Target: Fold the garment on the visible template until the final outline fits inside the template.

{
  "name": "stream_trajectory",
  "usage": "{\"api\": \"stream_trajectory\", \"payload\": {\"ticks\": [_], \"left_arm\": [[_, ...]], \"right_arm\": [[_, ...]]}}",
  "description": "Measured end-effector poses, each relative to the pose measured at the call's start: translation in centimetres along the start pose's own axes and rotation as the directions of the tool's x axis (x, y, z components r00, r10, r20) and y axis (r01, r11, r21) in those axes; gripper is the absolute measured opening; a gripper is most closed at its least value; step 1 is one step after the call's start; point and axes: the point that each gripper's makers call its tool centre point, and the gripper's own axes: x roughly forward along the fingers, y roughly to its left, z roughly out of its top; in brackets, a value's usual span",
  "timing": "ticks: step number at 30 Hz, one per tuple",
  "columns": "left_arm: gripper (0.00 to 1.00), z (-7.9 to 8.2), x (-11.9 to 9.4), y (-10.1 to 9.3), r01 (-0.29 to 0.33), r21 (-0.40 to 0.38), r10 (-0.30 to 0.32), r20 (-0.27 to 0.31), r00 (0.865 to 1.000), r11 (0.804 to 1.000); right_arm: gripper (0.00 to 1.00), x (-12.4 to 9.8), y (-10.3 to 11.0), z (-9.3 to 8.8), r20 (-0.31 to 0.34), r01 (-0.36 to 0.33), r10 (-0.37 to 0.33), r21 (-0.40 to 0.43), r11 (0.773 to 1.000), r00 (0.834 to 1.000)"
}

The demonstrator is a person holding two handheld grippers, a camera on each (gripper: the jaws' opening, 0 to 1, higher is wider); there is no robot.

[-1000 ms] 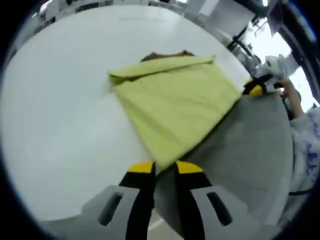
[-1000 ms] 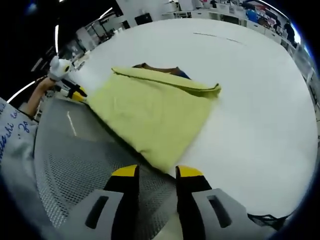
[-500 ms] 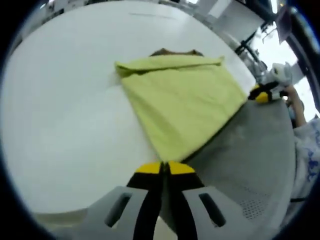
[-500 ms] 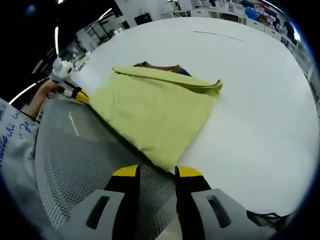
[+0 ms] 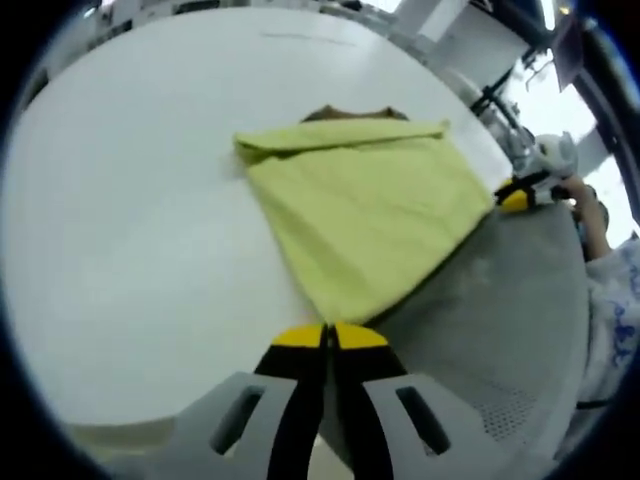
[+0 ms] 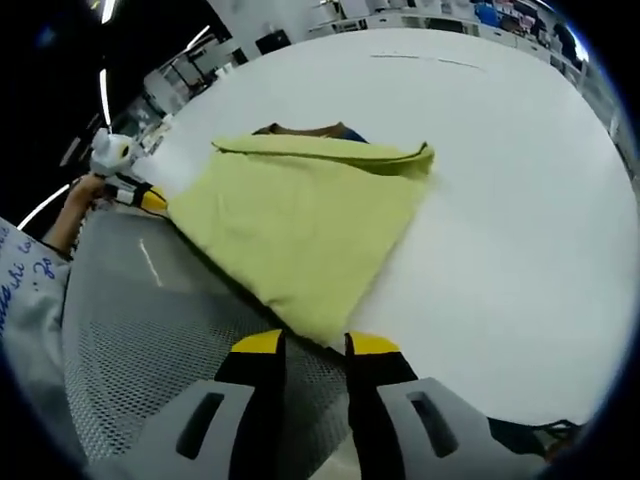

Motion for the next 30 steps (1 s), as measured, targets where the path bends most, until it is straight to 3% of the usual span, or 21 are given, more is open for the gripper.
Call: {"api": "stream_trajectory", "payload": {"ticks": [8,11,24,30], "left_arm": [[0.00,-0.1,-0.1,0.0,-0.003,-0.012,0.003,0.003,1.000,1.000],[0.00,0.0,-0.1,0.0,-0.005,-0.014,0.005,0.006,1.000,1.000],[0.00,0.9,-1.1,-0.2,-0.012,0.021,0.011,0.018,1.000,1.000],[0.00,2.6,-2.5,-0.5,-0.037,0.050,0.034,0.068,0.997,0.998]], "right_arm": [[0.12,0.4,-0.2,0.0,-0.015,0.008,-0.008,-0.004,1.000,1.000],[0.02,0.2,-0.3,0.2,-0.013,0.011,-0.011,0.014,1.000,1.000],[0.01,-1.0,-0.3,1.1,0.003,0.029,-0.029,-0.004,1.000,1.000],[0.01,-2.4,0.0,2.6,0.043,0.047,-0.046,-0.029,0.998,0.998]]}}
